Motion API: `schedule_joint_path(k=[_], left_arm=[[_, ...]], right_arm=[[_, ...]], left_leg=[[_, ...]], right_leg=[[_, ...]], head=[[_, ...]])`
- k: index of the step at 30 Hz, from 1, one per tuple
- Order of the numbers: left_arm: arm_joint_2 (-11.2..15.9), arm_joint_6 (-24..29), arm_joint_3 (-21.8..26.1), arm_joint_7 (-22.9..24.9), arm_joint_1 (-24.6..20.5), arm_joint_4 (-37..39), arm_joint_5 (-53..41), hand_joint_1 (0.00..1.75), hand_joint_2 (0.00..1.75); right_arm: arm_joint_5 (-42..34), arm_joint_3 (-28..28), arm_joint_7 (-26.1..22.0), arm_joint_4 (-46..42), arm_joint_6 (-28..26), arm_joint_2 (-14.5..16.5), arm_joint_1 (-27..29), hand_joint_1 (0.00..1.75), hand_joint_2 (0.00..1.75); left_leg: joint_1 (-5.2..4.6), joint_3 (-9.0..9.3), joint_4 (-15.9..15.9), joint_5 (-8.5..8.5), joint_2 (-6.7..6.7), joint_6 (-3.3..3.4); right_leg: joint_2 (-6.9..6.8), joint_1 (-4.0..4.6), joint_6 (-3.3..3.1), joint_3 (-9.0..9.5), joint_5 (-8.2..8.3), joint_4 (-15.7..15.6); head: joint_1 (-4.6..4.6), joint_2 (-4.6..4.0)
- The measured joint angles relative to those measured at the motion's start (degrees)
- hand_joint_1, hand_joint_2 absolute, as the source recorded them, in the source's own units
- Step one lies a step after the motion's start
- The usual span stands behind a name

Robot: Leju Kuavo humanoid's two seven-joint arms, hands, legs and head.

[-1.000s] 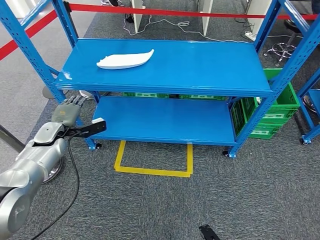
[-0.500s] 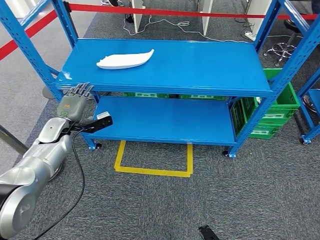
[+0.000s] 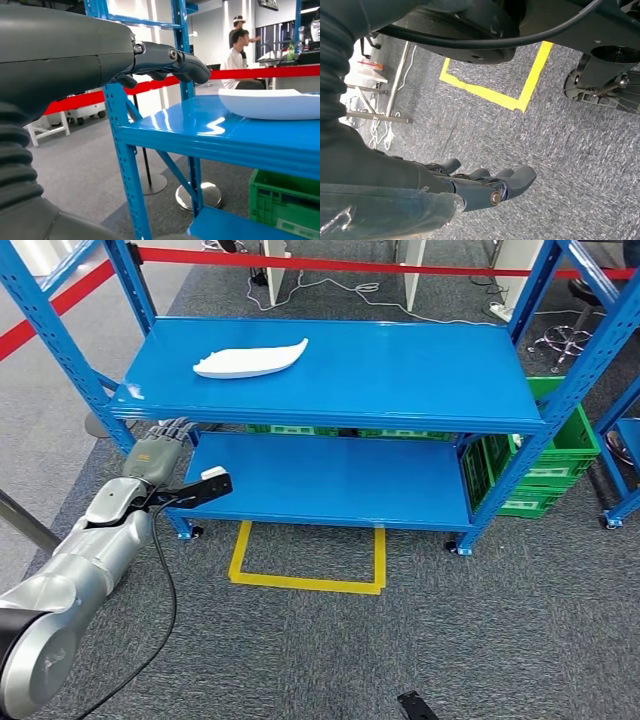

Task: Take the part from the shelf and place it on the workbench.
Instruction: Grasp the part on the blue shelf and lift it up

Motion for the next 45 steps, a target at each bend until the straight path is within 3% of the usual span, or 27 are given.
schedule_joint_path(k=[14, 45], left_arm=[[0.0, -2.1, -1.3, 4.0, -0.2, 0.0, -1.2, 0.00, 0.00], [0.1, -4.0, -1.5, 4.8, -0.6, 0.0, -1.6, 0.00, 0.00]], right_arm=[[0.1, 0.0, 0.1, 0.2, 0.1, 0.0, 0.0, 0.00, 1.75], [0.1, -1.3, -0.1, 0.3, 0.1, 0.1, 0.3, 0.00, 1.75]], left_leg=[[0.00, 0.00, 0.0, 0.00, 0.00, 0.00], [-0.06, -0.03, 0.1, -0.01, 0.00, 0.01]], right_leg=[[-0.01, 0.00, 0.00, 0.00, 0.00, 0.0], [-0.01, -0.07, 0.05, 0.00, 0.03, -0.1]], head=[[0.00, 0.00], [0.00, 0.00]])
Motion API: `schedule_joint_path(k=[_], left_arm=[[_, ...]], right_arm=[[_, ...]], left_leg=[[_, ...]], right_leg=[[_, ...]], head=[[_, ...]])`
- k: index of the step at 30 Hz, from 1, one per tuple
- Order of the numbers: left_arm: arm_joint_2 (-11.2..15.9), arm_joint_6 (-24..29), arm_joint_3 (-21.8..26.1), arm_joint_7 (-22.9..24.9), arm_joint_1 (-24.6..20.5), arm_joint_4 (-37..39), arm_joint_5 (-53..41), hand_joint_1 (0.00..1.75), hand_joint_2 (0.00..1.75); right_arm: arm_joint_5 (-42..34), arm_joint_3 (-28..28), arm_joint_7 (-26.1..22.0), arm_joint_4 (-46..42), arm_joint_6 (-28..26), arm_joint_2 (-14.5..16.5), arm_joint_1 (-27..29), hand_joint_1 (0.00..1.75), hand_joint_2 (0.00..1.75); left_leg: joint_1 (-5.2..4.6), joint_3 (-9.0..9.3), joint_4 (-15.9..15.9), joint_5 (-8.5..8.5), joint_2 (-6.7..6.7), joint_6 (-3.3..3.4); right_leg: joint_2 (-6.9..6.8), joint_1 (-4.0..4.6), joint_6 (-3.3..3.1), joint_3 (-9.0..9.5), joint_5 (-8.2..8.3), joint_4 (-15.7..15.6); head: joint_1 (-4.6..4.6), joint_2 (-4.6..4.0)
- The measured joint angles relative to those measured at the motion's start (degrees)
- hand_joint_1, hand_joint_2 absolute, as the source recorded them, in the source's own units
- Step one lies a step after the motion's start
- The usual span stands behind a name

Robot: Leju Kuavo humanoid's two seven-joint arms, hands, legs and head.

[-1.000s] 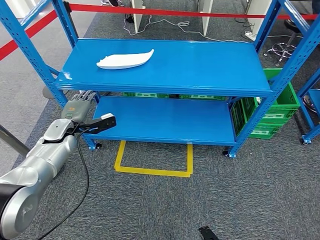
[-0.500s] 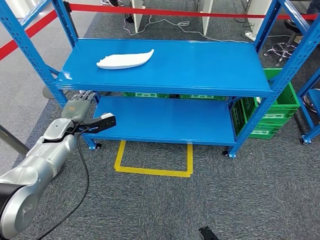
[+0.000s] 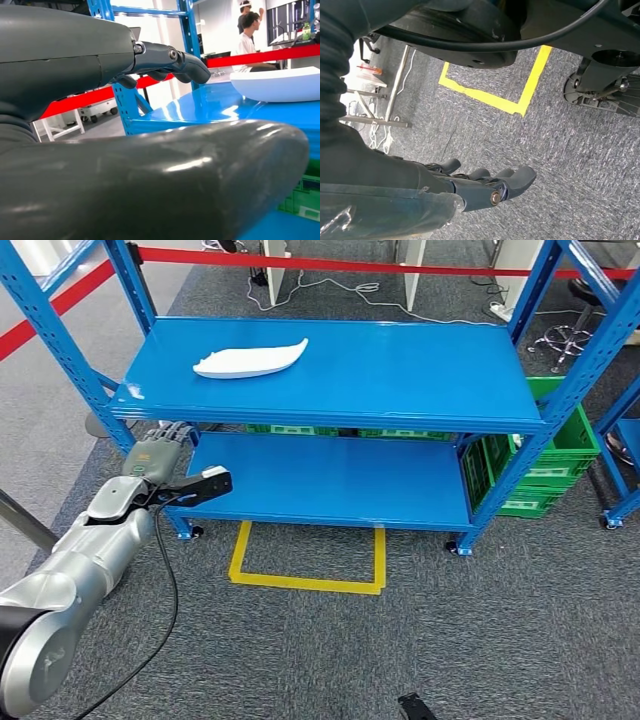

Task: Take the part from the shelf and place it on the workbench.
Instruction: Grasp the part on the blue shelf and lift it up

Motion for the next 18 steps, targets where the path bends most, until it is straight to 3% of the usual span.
schedule_joint_path(k=[5, 10, 12, 14, 17, 18], left_arm=[[0.0, -0.1, -0.1, 0.1, 0.0, 0.0, 0.0, 0.00, 0.00], [0.0, -0.2, -0.1, 0.1, -0.1, 0.0, 0.0, 0.00, 0.00], [0.0, -0.2, -0.1, 0.1, -0.2, 0.0, 0.0, 0.00, 0.00], [-0.1, -0.2, -0.1, 0.1, -0.4, 0.0, 0.0, 0.00, 0.00], [0.0, -0.3, -0.2, 0.1, -0.3, 0.0, 0.0, 0.00, 0.00], [0.0, -0.3, -0.2, 0.1, -0.2, 0.0, 0.0, 0.00, 0.00]], right_arm=[[0.0, -0.1, 0.0, 0.0, 0.0, 0.0, 0.1, 0.00, 1.75], [0.0, -0.1, 0.0, 0.0, 0.0, 0.2, 0.2, 0.00, 1.75], [0.0, -0.1, 0.0, 0.0, -0.1, 0.2, 0.1, 0.00, 1.75], [0.0, -0.1, 0.0, 0.0, -0.1, 0.3, 0.1, 0.00, 1.75], [0.0, -0.2, -0.2, 0.0, -0.1, 0.3, -0.2, 0.00, 1.75], [0.0, -0.2, -0.2, 0.0, -0.1, 0.3, -0.4, 0.00, 1.75]], left_leg=[[-0.22, -0.03, 0.1, -0.01, -0.01, 0.15], [-0.61, -0.18, 0.1, 0.07, -0.01, 0.81], [-0.32, -0.05, -0.5, 0.50, 0.05, 1.24], [0.10, 0.18, -1.1, 0.89, 0.15, 1.64], [0.23, 0.24, -1.2, 0.83, 0.28, 1.79], [0.27, 0.32, -1.2, 0.72, 0.27, 1.74]], right_leg=[[0.00, -0.25, 0.18, 0.00, 0.08, 0.0], [0.00, -0.62, 0.76, 0.03, 0.34, -0.4], [-0.06, -0.51, 1.16, -0.15, 0.30, -0.5], [-0.17, -0.37, 1.51, -1.75, -1.29, 2.4], [-0.34, -0.42, 1.90, -7.10, -5.48, 13.2], [-0.37, -0.44, 1.98, -8.14, -5.58, 15.2]], head=[[-0.01, 0.00], [-0.03, 0.00], [-0.01, 0.00], [0.21, 0.00], [0.43, 0.00], [0.44, 0.00]])
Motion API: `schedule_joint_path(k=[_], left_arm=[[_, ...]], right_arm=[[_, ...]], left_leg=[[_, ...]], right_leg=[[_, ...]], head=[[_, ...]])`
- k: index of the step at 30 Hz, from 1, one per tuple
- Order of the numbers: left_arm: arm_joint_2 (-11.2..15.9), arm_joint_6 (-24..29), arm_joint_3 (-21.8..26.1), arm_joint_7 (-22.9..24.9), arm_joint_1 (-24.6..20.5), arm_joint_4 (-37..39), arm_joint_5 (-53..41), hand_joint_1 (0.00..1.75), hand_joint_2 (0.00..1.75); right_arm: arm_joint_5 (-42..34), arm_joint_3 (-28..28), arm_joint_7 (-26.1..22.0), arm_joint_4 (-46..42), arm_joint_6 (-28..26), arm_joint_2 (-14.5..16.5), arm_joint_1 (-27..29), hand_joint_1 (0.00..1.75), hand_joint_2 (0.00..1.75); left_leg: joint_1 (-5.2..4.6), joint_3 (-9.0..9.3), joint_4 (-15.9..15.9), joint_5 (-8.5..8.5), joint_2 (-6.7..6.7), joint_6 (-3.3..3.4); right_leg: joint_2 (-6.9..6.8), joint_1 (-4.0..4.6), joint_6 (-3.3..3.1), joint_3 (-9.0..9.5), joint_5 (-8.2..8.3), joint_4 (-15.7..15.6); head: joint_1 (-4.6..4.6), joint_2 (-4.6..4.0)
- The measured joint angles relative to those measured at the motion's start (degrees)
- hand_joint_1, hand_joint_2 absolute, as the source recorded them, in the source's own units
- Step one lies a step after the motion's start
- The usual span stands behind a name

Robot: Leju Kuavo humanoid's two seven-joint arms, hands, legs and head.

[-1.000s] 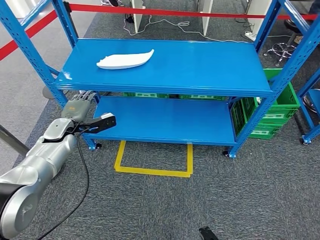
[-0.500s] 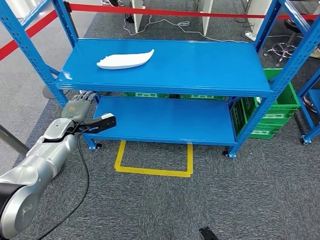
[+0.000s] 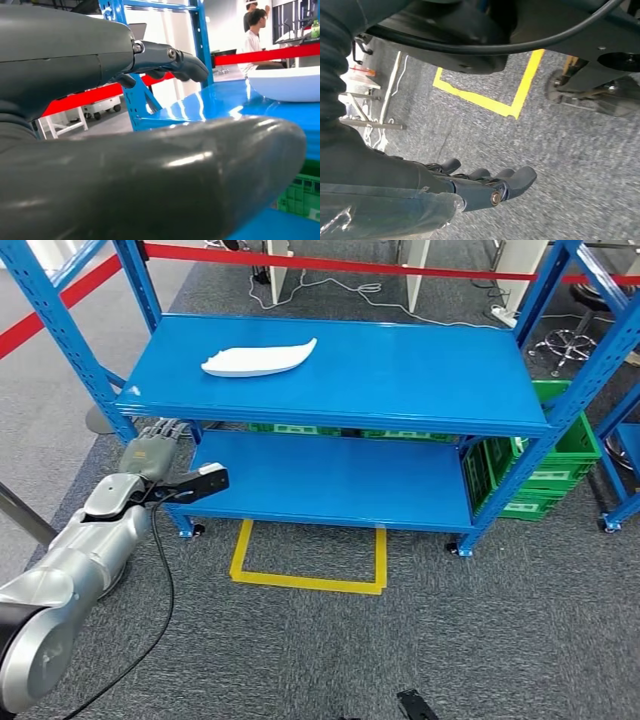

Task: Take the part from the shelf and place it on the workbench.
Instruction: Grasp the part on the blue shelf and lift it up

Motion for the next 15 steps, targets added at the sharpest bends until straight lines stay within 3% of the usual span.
schedule_joint_path(k=[1, 4, 6, 10, 12, 14, 15], left_arm=[[0.0, 0.0, 0.0, 0.0, 0.1, 0.0, 0.0, 0.00, 0.00], [-0.1, -0.1, -0.1, 0.0, 0.1, 0.0, 0.0, 0.00, 0.00], [0.0, -0.1, -0.1, 0.0, -0.1, 0.0, 0.0, 0.00, 0.00], [-0.1, -0.1, -0.2, 0.0, 0.0, 0.0, -0.1, 0.00, 0.00], [-0.1, -0.1, -0.3, 0.0, -0.1, 0.0, -0.1, 0.00, 0.00], [-0.1, -0.1, -0.4, 0.0, 0.1, 0.0, -0.1, 0.00, 0.00], [0.0, -0.1, -0.4, 0.0, 0.2, 0.0, -0.1, 0.00, 0.00]], right_arm=[[0.0, 0.0, 0.0, 0.0, 0.0, 0.0, -0.1, 0.00, 1.75], [0.1, 0.0, 0.1, 0.0, 0.0, 0.1, 0.2, 0.00, 1.75], [0.1, 0.0, 0.1, 0.1, 0.0, 0.2, 0.4, 0.00, 1.75], [0.1, 0.0, 0.1, 0.1, 0.0, 0.3, 0.4, 0.00, 1.75], [0.1, 0.0, 0.1, 0.1, 0.0, 0.3, 0.4, 0.00, 1.75], [0.1, 0.0, 0.1, 0.1, 0.0, 0.3, 0.5, 0.00, 1.75], [0.1, 0.0, 0.1, 0.1, 0.0, 0.2, 0.5, 0.00, 1.75]], left_leg=[[0.07, 0.17, 0.0, -0.16, -0.09, -0.14], [0.34, 0.93, 0.4, -1.08, -0.39, -1.05], [0.27, 0.64, 0.8, -1.46, -0.45, -1.74], [0.24, -0.31, 1.9, -2.10, -0.27, -2.72], [0.29, -3.04, 7.0, -4.40, -0.06, -3.26], [0.36, -7.88, 15.0, -6.96, 0.00, -3.56], [0.39, -9.80, 17.6, -7.16, 0.01, -3.59]], right_leg=[[-0.02, -0.04, 0.07, -0.01, 1.02, -0.2], [0.04, -0.15, 0.32, 4.29, 6.75, -9.9], [0.23, -0.07, -0.25, 6.21, 7.12, -13.9], [0.50, -0.07, -2.11, 6.35, 6.21, -14.5], [0.43, -0.23, -2.74, 6.61, 5.99, -14.7], [0.37, -0.25, -3.10, 6.77, 5.78, -14.7], [0.36, -0.25, -3.15, 6.91, 5.67, -14.7]], head=[[0.02, 0.00], [0.04, 0.00], [0.02, 0.00], [-0.27, 0.00], [-0.43, 0.00], [-0.53, 0.00], [-0.54, 0.00]])
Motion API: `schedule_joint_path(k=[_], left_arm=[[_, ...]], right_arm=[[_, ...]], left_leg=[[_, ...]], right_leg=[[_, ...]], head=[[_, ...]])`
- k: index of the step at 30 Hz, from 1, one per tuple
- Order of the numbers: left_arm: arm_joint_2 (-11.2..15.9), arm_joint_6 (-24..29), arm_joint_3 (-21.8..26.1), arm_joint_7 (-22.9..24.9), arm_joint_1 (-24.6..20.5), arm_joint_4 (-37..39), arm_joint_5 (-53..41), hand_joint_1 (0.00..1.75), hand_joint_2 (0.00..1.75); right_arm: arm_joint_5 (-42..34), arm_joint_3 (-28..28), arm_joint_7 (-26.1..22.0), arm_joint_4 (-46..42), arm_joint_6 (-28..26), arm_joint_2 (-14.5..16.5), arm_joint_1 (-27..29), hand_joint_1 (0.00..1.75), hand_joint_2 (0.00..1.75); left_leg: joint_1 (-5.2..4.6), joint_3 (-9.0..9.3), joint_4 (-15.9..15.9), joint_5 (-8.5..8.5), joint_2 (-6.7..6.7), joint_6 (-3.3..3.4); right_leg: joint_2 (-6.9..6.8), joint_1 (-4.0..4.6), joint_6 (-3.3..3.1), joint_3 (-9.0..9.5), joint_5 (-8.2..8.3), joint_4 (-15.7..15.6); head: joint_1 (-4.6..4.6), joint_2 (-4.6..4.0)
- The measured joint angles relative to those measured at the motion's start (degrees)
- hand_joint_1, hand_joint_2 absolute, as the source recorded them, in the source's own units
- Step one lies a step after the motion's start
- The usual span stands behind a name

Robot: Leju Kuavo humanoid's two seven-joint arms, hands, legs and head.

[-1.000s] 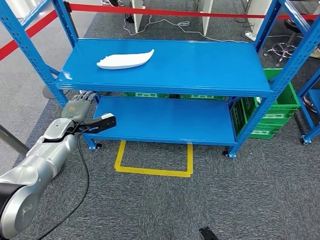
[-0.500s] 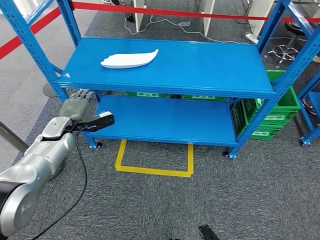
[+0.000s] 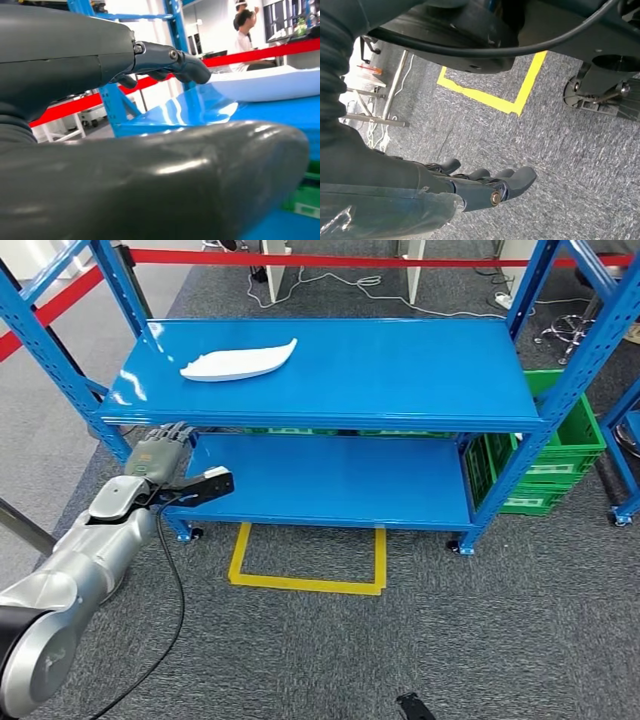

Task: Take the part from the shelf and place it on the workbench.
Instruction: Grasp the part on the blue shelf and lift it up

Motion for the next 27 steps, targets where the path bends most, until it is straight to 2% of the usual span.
schedule_joint_path(k=[1, 2, 4, 5, 6, 7, 10, 12, 14, 15, 16, 17, 19, 20, 21, 22, 25, 27], left_arm=[[0.0, 0.0, -0.1, 0.0, 0.1, 0.0, 0.0, 0.00, 0.00], [0.0, 0.0, -0.1, 0.0, 0.1, 0.0, 0.0, 0.00, 0.00], [0.1, 0.0, -0.2, 0.0, 0.0, 0.0, 0.0, 0.00, 0.00], [0.1, 0.0, -0.2, 0.0, -0.2, 0.0, 0.0, 0.00, 0.00], [0.1, 0.0, -0.3, 0.0, -0.3, 0.0, 0.0, 0.00, 0.00], [0.1, -0.1, -0.3, 0.0, -0.3, 0.0, 0.0, 0.00, 0.00], [0.1, -0.2, -0.5, 0.0, -0.3, 0.0, 0.0, 0.00, 0.00], [0.1, -0.2, -0.6, 0.0, -0.4, 0.0, 0.0, 0.00, 0.00], [0.2, -0.2, -0.6, 0.1, -0.3, 0.0, 0.0, 0.00, 0.00], [0.2, -0.3, -0.7, 0.1, -0.2, 0.0, -0.1, 0.00, 0.00], [0.1, -0.3, -0.7, 0.1, 0.0, 0.0, -0.1, 0.00, 0.00], [0.1, -0.3, -0.7, 0.1, 0.0, 0.0, -0.1, 0.00, 0.00], [0.1, -0.4, -0.7, 0.1, 0.0, 0.0, -0.1, 0.00, 0.00], [0.0, -0.4, -0.7, 0.1, -0.1, 0.0, -0.1, 0.00, 0.00], [0.0, -0.5, -0.7, 0.1, -0.2, 0.0, -0.1, 0.00, 0.00], [0.0, -0.5, -0.8, 0.1, -0.3, 0.0, -0.2, 0.00, 0.00], [0.0, -0.5, -0.8, 0.1, -0.6, 0.0, -0.3, 0.00, 0.00], [0.0, -0.4, -0.9, 0.2, -1.1, -0.1, -0.5, 0.00, 0.00]], right_arm=[[0.0, 0.0, 0.0, 0.0, 0.0, 0.0, 0.0, 0.00, 1.75], [0.0, 0.0, 0.0, 0.0, 0.0, 0.0, 0.0, 0.00, 1.75], [0.0, 0.0, 0.0, 0.0, 0.0, 0.0, 0.0, 0.00, 1.75], [0.0, 0.0, 0.0, 0.0, 0.0, 0.0, 0.0, 0.00, 1.75], [0.0, 0.0, 0.0, 0.0, 0.0, 0.0, 0.0, 0.00, 1.75], [0.1, 0.0, 0.0, 0.0, 0.0, 0.0, 0.0, 0.00, 1.75], [0.1, 0.0, 0.0, 0.0, 0.0, 0.0, 0.0, 0.00, 1.75], [0.1, 0.0, -0.1, 0.0, 0.0, 0.0, 0.0, 0.00, 1.75], [0.1, 0.0, -0.1, 0.0, 0.1, 0.0, -0.3, 0.00, 1.75], [0.1, 0.0, -0.2, 0.0, 0.1, 0.0, -0.5, 0.00, 1.75], [0.1, 0.0, -0.2, 0.0, 0.1, 0.0, -0.6, 0.00, 1.75], [0.1, 0.0, -0.2, 0.0, 0.1, 0.0, -0.6, 0.00, 1.75], [0.1, 0.0, -0.1, 0.0, 0.1, 0.0, -0.4, 0.00, 1.75], [0.2, 0.0, -0.1, 0.0, 0.1, 0.0, -0.3, 0.00, 1.75], [0.2, 0.0, 0.0, 0.0, 0.1, 0.0, -0.2, 0.00, 1.75], [0.2, 0.0, 0.0, 0.0, 0.1, 0.0, -0.1, 0.00, 1.75], [0.2, 0.0, 0.1, 0.0, 0.2, 0.1, -0.1, 0.00, 1.75], [0.3, 0.0, 0.0, 0.0, 0.1, 0.2, -0.2, 0.00, 1.75]], left_leg=[[0.03, -0.90, 0.6, 0.94, 0.01, 0.04], [0.06, -0.67, -1.0, 2.97, 0.02, 0.12], [0.10, 2.13, -8.2, 7.89, 0.18, 0.22], [0.10, 3.67, -11.8, 9.14, 0.22, 0.36], [0.07, 4.67, -14.1, 9.59, 0.26, 0.57], [0.01, 5.08, -15.2, 9.28, 0.24, 0.86], [0.06, 5.28, -15.6, 8.98, 0.11, 2.08], [0.13, 5.57, -15.7, 8.86, 0.09, 2.75], [-0.09, 5.84, -15.6, 8.55, 0.06, 3.21], [-0.23, 6.06, -15.6, 8.36, 0.05, 3.36], [-0.37, 6.38, -15.6, 8.11, 0.00, 3.48], [-0.48, 6.82, -15.6, 7.81, -0.06, 3.53], [-0.63, 7.90, -15.6, 7.05, -0.20, 3.44], [-0.71, 8.25, -15.6, 6.75, -0.26, 3.30], [-0.76, 8.35, -15.6, 6.56, -0.30, 3.10], [-0.78, 8.28, -15.6, 6.48, -0.32, 2.86], [-0.81, 8.09, -15.6, 6.13, -0.26, 1.96], [-0.79, 6.56, -12.3, 4.53, -0.10, 1.26]], right_leg=[[0.00, -0.01, 0.01, 0.20, -0.13, 0.0], [0.00, -0.04, 0.08, 0.48, -0.29, 0.0], [0.02, -0.04, 0.51, 1.06, -0.71, 0.0], [0.05, 0.05, 0.80, 1.16, -0.92, 0.1], [0.08, 0.15, 1.11, 1.16, -1.04, 0.1], [0.10, 0.27, 1.42, 1.10, -1.09, 0.0], [-0.08, 0.21, 2.29, 0.82, -1.44, 0.2], [-0.26, 0.23, 2.65, -1.22, -3.52, 4.3], [-0.32, 0.35, 2.67, -5.15, -6.39, 12.0], [-0.33, 0.43, 2.59, -6.83, -6.94, 14.9], [-0.33, 0.53, 2.45, -7.65, -6.41, 15.9], [-0.32, 0.64, 2.25, -7.37, -4.79, 14.6], [-0.28, 0.91, 1.64, -4.44, -0.19, 7.5], [-0.27, 1.07, 1.38, -2.84, 1.29, 4.1], [-0.27, 1.20, 1.19, -1.66, 1.80, 1.7], [-0.25, 1.32, 1.09, -1.08, 1.54, 0.6], [-0.22, 1.08, 0.72, -0.36, 0.91, -0.5], [-0.32, 0.57, 0.31, 0.50, 0.69, -1.1]], head=[[0.00, 0.00], [0.01, 0.00], [-0.01, 0.00], [-0.09, 0.00], [-0.08, 0.00], [-0.12, 0.00], [-0.02, 0.00], [0.16, 0.00], [0.27, 0.00], [0.26, 0.00], [0.26, 0.00], [0.25, 0.00], [0.24, 0.00], [0.19, 0.00], [0.19, 0.00], [0.14, 0.00], [0.10, 0.00], [0.03, 0.00]])
